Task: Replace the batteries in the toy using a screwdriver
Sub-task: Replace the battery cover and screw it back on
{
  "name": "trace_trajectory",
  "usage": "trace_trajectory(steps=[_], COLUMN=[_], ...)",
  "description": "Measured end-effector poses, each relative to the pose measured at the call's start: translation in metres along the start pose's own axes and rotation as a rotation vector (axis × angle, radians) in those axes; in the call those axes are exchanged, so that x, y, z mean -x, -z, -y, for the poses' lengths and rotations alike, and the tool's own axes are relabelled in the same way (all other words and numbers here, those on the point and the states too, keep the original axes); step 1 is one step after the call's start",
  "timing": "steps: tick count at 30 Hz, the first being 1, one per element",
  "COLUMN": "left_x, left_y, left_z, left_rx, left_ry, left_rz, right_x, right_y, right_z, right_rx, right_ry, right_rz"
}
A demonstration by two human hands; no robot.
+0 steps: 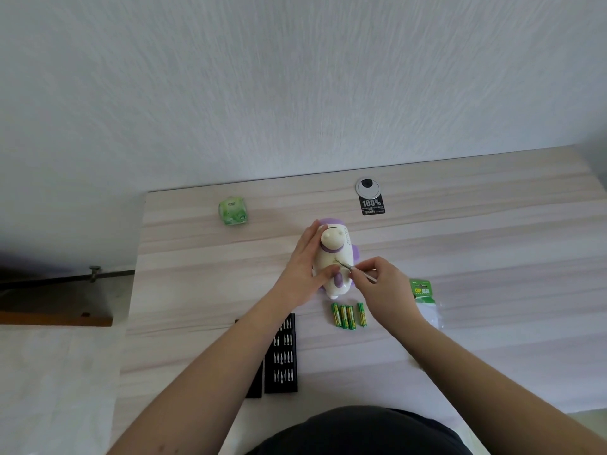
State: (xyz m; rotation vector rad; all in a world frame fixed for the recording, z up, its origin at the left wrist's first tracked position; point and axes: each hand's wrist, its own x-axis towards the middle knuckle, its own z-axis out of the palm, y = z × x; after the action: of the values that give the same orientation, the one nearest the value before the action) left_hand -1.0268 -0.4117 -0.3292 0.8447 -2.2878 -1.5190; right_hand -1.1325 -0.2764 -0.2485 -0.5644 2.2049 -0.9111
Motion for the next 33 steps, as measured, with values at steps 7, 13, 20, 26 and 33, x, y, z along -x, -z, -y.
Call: trace_trajectory(steps=[7,13,20,26,33], left_x=[0.000,0.001,0.000,0.000,0.001], left_y=[-0.001,0.000,-0.002,-0.001,0.000], left_z=[0.003,0.000,0.002,0.001,0.000], left_rx=[0.012,0.008,-0.025,-0.058,-0.059], left_ry=[0.017,0.008,0.001,-0.034,-0.009], left_rz=[0.002,0.003,-0.005,-0.007,0.008], right_x=[0.001,0.000,-0.003,-0.017,-0.023], right_y=[-0.002,-0.002,-0.003,0.004,0.010], right_z=[0.003,0.004,0.006,0.024,0.061], right_rx=[0.023,0.049,0.096,0.440,1.033], right_ry=[0.003,0.008,0.030,0.126,0.388], right_rz=[-0.006,-0.013,-0.010,0.091,0.212])
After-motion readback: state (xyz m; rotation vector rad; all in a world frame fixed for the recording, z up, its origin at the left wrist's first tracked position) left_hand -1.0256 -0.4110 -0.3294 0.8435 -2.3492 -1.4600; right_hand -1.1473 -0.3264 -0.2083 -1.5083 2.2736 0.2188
